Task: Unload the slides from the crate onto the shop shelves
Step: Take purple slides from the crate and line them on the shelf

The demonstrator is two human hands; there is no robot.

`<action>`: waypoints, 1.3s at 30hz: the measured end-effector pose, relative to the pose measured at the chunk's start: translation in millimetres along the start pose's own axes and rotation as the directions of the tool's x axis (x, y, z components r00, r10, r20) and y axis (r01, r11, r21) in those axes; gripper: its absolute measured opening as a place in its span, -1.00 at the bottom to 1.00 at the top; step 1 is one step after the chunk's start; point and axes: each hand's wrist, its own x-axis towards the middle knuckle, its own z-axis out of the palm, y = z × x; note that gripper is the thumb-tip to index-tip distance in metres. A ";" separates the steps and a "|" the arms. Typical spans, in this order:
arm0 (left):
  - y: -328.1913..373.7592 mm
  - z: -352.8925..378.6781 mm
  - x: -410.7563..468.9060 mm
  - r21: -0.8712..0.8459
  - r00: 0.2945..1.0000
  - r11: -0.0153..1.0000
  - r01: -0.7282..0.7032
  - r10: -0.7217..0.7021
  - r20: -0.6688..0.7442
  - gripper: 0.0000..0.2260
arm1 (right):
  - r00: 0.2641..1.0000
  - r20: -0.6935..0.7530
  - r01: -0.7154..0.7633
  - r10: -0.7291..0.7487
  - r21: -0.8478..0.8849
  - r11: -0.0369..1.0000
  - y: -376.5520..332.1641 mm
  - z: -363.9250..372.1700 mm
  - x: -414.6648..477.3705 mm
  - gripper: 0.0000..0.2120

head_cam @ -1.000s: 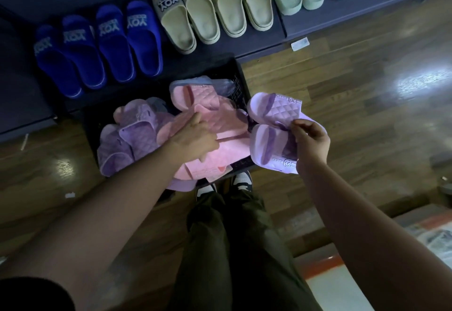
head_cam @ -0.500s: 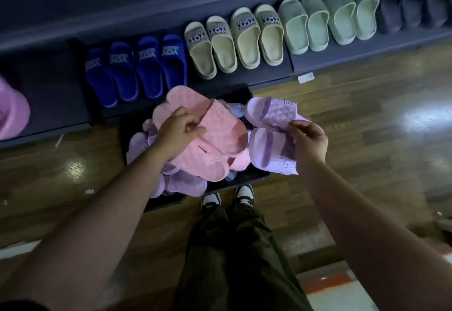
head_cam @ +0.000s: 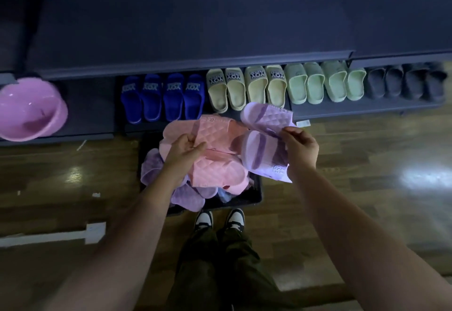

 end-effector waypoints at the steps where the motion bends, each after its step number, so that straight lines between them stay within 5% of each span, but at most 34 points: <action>1: 7.6 -2.6 -7.2 -0.055 1.000 0.998 0.020 -0.021 -0.005 -0.66 | 1.000 0.016 0.009 -0.009 -0.019 1.000 -9.3 1.2 -5.5 -0.81; 3: 21.6 -10.4 -21.0 -0.157 1.000 0.987 0.021 -0.019 0.015 -0.51 | 0.999 0.040 0.019 -0.017 -0.036 0.999 -28.5 5.5 -17.0 -0.81; 7: 57.4 -28.6 -46.6 -0.124 0.999 0.992 -0.040 0.038 -0.016 -0.86 | 0.996 0.070 0.054 -0.052 -0.020 0.998 -73.5 17.9 -44.5 -0.78; 18: 198.0 -86.7 -92.4 -0.424 0.950 0.903 -0.066 -0.073 -0.303 -0.87 | 0.964 0.157 0.178 -0.216 0.222 0.959 -220.7 56.9 -115.1 -0.79; 27: 271.8 -158.7 -122.3 -0.477 0.932 0.846 -0.238 0.062 -0.356 -0.92 | 0.941 0.114 0.282 -0.320 0.265 0.922 -287.5 84.2 -179.5 -0.89; 39: 360.6 -216.5 -122.9 -0.755 0.933 0.550 -0.357 0.185 -0.307 -0.91 | 0.919 0.168 0.258 -0.357 0.427 0.867 -365.5 148.5 -200.5 -0.82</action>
